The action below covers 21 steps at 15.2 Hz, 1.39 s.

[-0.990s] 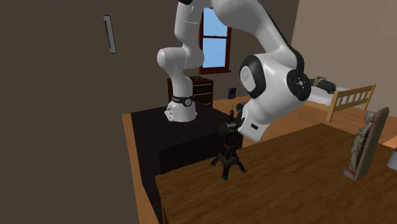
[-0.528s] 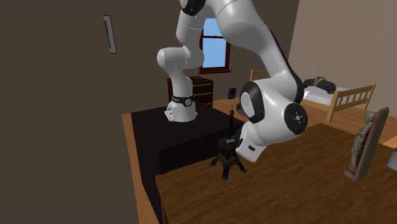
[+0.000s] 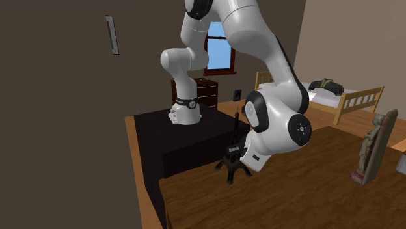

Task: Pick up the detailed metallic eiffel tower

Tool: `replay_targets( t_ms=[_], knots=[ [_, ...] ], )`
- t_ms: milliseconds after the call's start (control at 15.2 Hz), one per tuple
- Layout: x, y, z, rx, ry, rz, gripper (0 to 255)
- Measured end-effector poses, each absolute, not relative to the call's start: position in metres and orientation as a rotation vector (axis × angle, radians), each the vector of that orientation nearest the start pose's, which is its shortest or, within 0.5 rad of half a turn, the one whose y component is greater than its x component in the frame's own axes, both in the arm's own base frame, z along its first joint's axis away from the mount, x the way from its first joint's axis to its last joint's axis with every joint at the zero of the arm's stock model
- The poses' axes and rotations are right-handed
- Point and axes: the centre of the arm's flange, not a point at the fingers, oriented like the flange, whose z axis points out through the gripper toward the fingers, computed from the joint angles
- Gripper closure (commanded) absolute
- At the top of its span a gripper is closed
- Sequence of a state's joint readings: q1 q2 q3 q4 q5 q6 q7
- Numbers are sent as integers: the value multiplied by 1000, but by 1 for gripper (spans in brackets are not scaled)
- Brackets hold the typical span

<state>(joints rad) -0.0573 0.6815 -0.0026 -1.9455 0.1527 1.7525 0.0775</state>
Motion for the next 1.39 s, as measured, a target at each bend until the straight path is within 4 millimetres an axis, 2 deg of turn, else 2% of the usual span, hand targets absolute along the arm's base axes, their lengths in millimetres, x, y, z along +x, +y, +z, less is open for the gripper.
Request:
replay_targets(
  t_ms=[462, 1386],
  knots=[
    [499, -16, 100, -2723, 322, 1282, 255],
    [500, -17, 170, -2723, 323, 1280, 255]
  ],
)
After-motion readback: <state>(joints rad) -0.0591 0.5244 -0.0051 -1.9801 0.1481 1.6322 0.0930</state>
